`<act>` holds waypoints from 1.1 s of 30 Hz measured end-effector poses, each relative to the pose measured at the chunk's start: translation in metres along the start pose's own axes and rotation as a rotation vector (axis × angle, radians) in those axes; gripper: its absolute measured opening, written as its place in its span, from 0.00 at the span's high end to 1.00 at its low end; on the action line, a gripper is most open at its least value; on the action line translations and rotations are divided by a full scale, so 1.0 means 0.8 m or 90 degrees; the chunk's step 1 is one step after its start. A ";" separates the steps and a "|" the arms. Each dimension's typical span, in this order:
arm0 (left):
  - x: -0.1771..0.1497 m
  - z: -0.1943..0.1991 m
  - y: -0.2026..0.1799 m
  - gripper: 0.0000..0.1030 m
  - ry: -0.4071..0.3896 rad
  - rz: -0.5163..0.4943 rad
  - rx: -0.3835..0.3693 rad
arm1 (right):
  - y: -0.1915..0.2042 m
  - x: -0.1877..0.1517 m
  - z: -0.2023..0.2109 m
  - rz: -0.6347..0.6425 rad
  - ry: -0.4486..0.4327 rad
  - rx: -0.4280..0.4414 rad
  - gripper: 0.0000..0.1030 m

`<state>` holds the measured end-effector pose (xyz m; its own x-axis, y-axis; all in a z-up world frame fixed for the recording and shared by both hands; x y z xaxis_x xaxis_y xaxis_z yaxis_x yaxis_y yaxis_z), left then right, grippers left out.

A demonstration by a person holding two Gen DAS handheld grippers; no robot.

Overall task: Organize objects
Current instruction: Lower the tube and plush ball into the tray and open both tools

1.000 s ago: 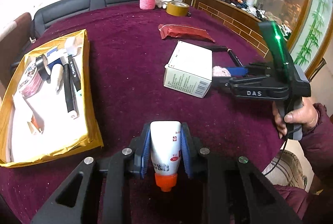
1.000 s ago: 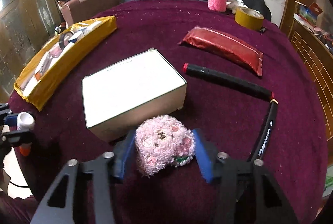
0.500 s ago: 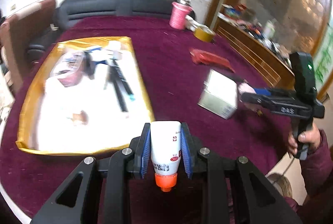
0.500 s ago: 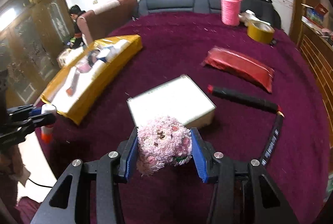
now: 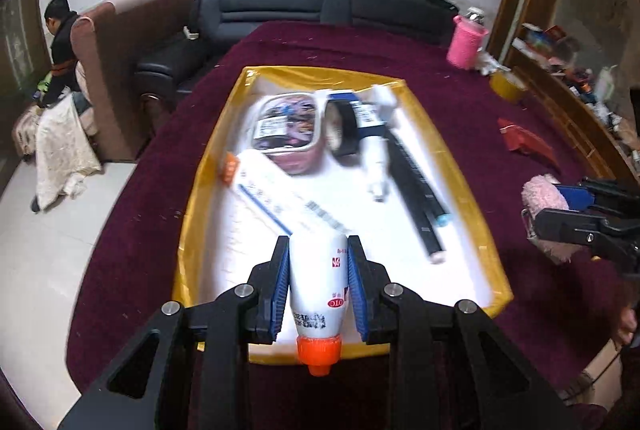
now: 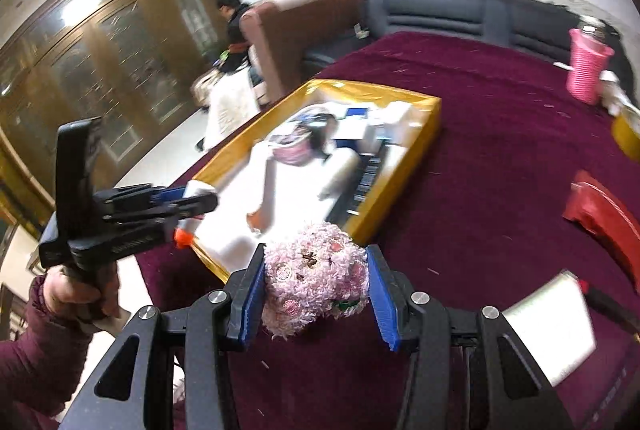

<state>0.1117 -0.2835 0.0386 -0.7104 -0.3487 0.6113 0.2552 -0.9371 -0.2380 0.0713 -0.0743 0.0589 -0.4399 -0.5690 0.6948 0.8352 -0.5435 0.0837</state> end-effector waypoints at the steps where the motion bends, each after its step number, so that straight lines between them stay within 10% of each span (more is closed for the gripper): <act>1: 0.002 -0.005 0.005 0.75 0.000 -0.004 0.015 | 0.003 0.006 -0.011 0.003 0.007 0.007 0.50; 23: 0.025 -0.054 0.053 0.73 0.028 0.096 0.015 | -0.001 0.083 -0.181 -0.027 0.130 0.043 0.50; 33: 0.022 -0.023 0.055 0.35 0.011 0.117 -0.031 | -0.003 0.086 -0.191 -0.026 0.138 0.024 0.47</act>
<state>0.0980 -0.3304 0.0248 -0.6658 -0.5136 0.5412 0.3497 -0.8555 -0.3817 -0.0110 -0.2065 -0.0022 -0.5307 -0.6690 0.5203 0.8253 -0.5477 0.1375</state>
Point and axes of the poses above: each gripper's, at about its wrist camera, not at the fingertips, and z roughly against the way its jaws point, y to its left, x to its top, the point moved 3 cm from there along -z, roughly the way its jaws point, and after that the axes turned 15 degrees about z, right-handed, at the moved point
